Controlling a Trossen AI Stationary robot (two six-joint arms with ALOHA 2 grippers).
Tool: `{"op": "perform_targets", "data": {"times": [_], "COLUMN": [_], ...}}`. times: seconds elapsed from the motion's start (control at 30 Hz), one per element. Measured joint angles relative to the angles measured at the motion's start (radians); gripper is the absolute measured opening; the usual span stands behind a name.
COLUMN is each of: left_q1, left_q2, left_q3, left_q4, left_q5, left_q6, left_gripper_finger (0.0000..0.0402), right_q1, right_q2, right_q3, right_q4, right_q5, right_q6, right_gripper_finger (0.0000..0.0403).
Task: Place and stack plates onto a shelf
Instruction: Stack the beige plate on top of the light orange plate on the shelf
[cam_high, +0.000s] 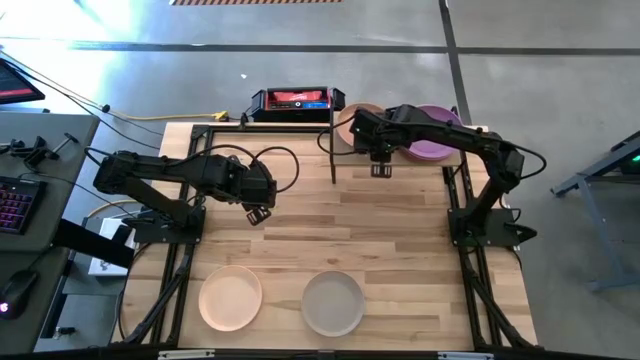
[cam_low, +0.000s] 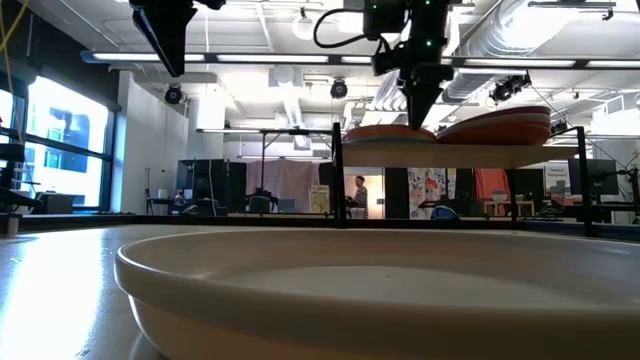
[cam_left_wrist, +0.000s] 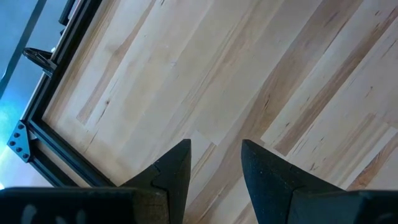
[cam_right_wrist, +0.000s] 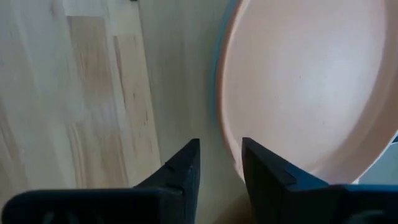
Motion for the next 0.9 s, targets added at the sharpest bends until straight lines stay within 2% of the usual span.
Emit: {"op": "perform_targets", "data": {"times": [0.27,0.47,0.67,0.9], "left_q1": [0.0,0.0,0.0,-0.02], "left_q2": [0.0,0.0,0.0,-0.001], "left_q3": [0.0,0.0,0.0,-0.021], "left_q4": [0.005,0.004,0.004,-0.01], "left_q5": [0.0,0.0,0.003,0.117], "left_q6": [0.0,0.0,-0.007,-0.058], "left_gripper_finger": [0.0131,0.0131,0.0131,0.0131], "right_q1": [0.04,0.064,0.066,0.09], "right_q2": [0.0,0.0,-0.007,-0.079], "right_q3": [0.0,0.001,0.001,0.047], "right_q4": [-0.005,-0.007,-0.015,-0.058], "right_q5": [-0.012,0.135,0.149,0.158], "right_q6": [0.006,-0.002,-0.007,0.047], "right_gripper_finger": [0.0098,0.0098,0.0098,0.0098]}}
